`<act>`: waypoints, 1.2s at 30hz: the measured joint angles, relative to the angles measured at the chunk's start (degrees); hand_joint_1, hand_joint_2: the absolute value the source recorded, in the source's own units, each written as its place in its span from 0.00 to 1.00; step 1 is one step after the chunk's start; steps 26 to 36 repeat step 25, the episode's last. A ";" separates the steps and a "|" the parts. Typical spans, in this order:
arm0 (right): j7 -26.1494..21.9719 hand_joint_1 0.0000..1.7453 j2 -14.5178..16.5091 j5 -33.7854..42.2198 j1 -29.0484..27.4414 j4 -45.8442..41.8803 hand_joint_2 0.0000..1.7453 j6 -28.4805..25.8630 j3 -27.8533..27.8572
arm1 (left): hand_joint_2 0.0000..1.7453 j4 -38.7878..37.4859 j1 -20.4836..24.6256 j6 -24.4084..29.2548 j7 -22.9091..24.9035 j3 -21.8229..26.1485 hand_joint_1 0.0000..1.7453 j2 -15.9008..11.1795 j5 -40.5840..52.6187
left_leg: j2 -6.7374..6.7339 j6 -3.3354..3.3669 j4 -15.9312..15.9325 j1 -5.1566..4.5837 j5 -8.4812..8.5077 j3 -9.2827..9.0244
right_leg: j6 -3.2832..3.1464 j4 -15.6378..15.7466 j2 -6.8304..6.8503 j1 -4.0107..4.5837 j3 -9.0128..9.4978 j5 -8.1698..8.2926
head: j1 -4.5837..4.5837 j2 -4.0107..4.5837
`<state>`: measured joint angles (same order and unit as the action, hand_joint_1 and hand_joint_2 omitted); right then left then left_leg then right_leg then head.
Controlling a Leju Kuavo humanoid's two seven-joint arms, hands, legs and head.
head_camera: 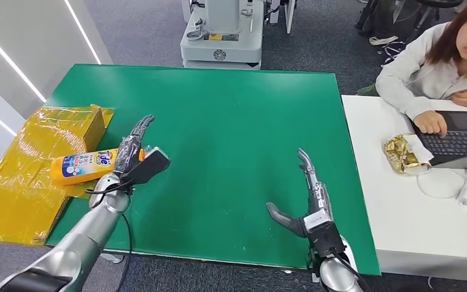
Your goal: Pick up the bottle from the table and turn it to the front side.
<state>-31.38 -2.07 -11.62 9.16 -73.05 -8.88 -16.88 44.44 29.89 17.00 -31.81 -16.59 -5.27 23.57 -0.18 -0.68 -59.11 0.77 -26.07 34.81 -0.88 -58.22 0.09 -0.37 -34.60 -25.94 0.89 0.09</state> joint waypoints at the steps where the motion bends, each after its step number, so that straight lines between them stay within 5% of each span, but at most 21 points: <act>1: -0.41 0.00 0.07 0.58 -0.11 0.09 1.00 -0.05 -0.20 | 1.00 4.06 -2.02 -1.60 -0.30 0.33 0.00 1.08 -5.48 | 0.00 0.01 0.00 0.00 -0.01 0.00 | 0.01 0.02 0.00 0.00 0.00 0.00 | 0.00 0.00; 5: -1.47 0.00 0.33 2.47 -1.64 -0.65 1.00 -0.26 -1.17 | 1.00 17.89 -9.11 -7.53 1.69 -0.48 0.00 4.91 -16.78 | 0.02 0.03 0.00 0.00 -0.05 0.03 | 0.02 0.06 0.03 0.00 0.00 -0.02 | 0.01 0.00; 14: 2.31 0.00 3.45 0.70 -9.33 -9.68 1.00 -0.25 -1.76 | 1.00 34.14 -18.21 -9.13 2.97 -5.29 0.00 8.95 -20.14 | 0.01 0.00 0.02 0.06 -0.14 -0.01 | 0.01 0.04 0.03 0.01 0.00 -0.12 | 0.01 0.00; 36: 2.36 0.00 4.93 0.80 -13.29 -14.80 1.00 0.43 -0.61 | 1.00 39.73 -21.29 -12.56 3.78 -5.29 0.00 9.43 -21.47 | 0.02 -0.01 0.02 0.05 -0.13 -0.02 | 0.01 0.00 0.03 0.02 0.01 -0.12 | 0.01 0.00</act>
